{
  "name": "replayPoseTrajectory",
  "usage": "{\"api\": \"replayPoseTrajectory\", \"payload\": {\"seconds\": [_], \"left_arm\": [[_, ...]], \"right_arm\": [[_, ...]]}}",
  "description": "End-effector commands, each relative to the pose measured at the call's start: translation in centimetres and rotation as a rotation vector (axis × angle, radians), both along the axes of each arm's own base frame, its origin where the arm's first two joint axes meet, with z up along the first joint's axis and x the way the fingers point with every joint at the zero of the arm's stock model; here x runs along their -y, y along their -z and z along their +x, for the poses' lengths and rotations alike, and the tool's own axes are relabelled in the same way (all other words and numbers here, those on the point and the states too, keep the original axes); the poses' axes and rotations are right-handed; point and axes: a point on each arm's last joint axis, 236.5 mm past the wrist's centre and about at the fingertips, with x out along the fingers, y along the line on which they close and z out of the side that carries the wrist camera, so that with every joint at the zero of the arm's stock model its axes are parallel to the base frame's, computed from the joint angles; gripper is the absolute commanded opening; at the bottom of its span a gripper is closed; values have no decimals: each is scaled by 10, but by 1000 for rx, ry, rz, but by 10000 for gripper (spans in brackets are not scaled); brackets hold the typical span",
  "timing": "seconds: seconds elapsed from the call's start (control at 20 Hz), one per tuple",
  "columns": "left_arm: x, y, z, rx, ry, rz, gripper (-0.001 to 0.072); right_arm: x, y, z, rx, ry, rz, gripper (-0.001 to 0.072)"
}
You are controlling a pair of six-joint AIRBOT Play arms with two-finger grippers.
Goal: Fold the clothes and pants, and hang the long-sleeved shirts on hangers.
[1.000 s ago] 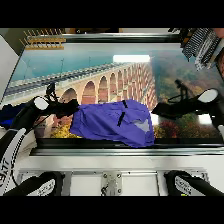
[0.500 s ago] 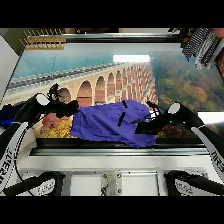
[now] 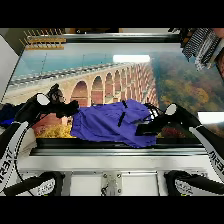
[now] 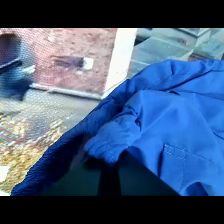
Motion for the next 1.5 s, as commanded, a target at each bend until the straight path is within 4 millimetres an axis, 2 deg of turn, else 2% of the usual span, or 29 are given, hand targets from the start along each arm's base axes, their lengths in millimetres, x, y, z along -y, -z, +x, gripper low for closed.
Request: {"api": "replayPoseTrajectory", "payload": {"seconds": [0.0,0.05,0.1,0.15,0.25,0.35,0.4,0.5,0.6,0.65,0.75,0.85,0.9,0.95,1.0,1.1,1.15,1.25,1.35,1.45], "left_arm": [[0,0,1,2,-4,-1,16],[0,0,1,2,-4,-1,16],[0,-1,1,2,-3,-2,16],[0,-1,0,0,-1,-2,16],[-1,-18,1,40,-4,-6,16],[1,-57,-1,132,5,-14,16],[6,-80,-11,165,25,-27,16],[19,-110,-43,195,106,-28,16],[34,-121,-68,245,160,-36,16],[39,-121,-71,269,168,-38,16],[41,-114,-64,301,149,-36,16],[34,-105,-42,290,107,-27,16],[26,-100,-24,287,81,-16,122],[17,-96,-6,281,51,-9,519],[5,-93,11,266,16,-5,720],[-20,-87,25,199,-27,-5,720],[-29,-80,20,147,-37,-9,720],[-37,-57,-6,45,-31,-20,720],[-26,-33,-35,-20,1,-53,720],[3,-15,-53,-32,45,-137,720]], "right_arm": [[-11,5,-4,-28,7,11,599],[-15,5,-4,-24,1,17,410],[-18,4,-3,-18,-1,22,182],[-17,1,-1,-9,-3,22,17],[-7,-22,18,67,1,18,4],[9,-80,50,216,31,37,4],[18,-119,62,304,45,50,4],[30,-188,72,481,60,55,4],[35,-232,71,614,112,58,4],[37,-243,71,646,144,59,4],[38,-251,75,660,205,68,4],[41,-248,88,658,256,71,4],[42,-242,96,648,272,71,4],[42,-234,102,634,280,68,4],[42,-224,107,604,281,66,4],[41,-204,111,540,277,60,4],[41,-195,111,510,272,58,4],[40,-185,109,471,263,55,4],[39,-181,110,458,262,54,4],[40,-180,110,457,262,53,4]]}}
